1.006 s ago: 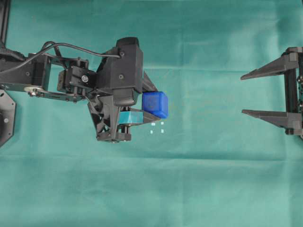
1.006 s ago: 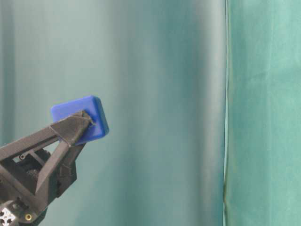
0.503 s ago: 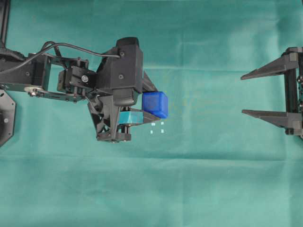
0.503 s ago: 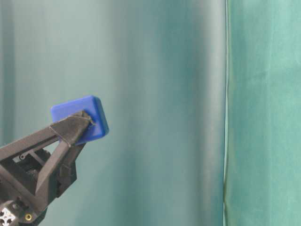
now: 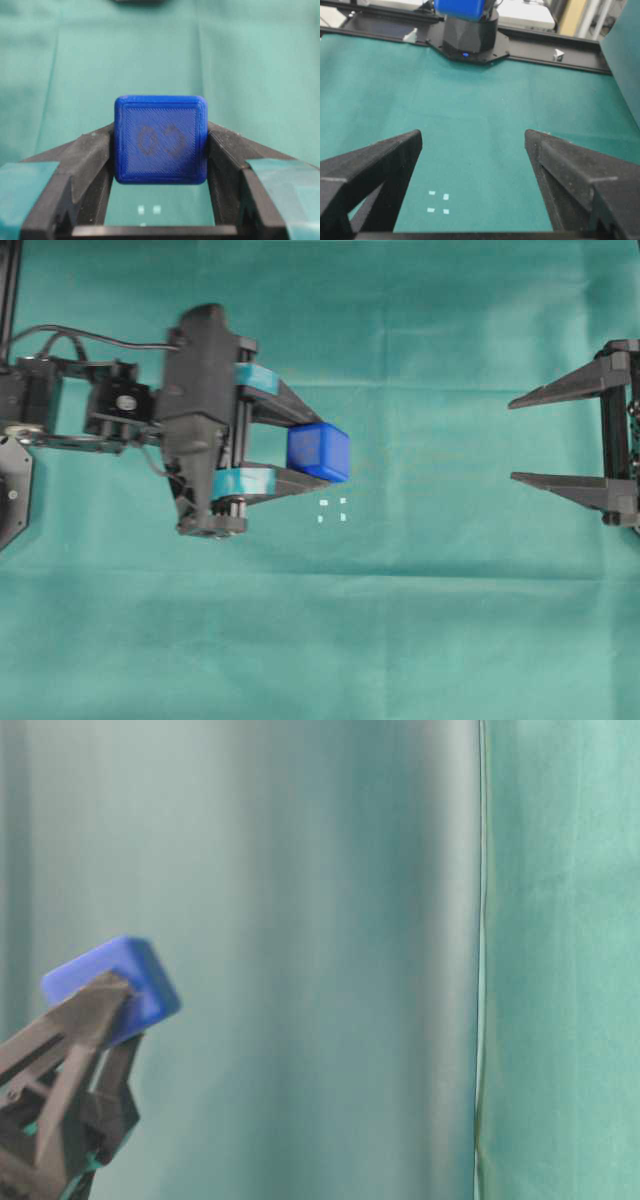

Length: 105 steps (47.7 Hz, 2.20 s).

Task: Handover the blue block to the right arm after grasping it with the left arm, then place it in the designated position.
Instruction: 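Lift the blue cube with the left gripper and hold it mid-table, then open the right gripper and move it toward the cube in the left gripper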

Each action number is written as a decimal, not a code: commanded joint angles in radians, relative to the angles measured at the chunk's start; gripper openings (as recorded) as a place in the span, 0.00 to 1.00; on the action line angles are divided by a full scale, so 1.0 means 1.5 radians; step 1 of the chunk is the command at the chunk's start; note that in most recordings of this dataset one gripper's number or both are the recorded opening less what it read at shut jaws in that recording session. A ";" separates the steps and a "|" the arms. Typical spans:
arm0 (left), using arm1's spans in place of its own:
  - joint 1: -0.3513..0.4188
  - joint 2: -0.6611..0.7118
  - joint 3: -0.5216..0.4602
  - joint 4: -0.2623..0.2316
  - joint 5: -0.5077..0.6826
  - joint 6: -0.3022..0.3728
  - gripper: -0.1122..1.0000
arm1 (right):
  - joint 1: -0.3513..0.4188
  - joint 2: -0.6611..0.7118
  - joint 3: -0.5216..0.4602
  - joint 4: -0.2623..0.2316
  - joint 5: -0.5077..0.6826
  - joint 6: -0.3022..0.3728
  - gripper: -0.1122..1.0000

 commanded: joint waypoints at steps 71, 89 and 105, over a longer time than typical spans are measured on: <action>-0.001 -0.057 0.075 -0.005 -0.147 -0.006 0.52 | 0.010 0.034 -0.098 -0.348 0.024 -0.290 0.95; 0.002 -0.057 0.075 -0.005 -0.144 -0.006 0.52 | 0.033 0.036 -0.108 -0.448 0.025 -0.332 0.95; 0.002 -0.058 0.075 -0.005 -0.144 -0.006 0.52 | 0.033 0.036 -0.110 -0.456 0.022 -0.332 0.95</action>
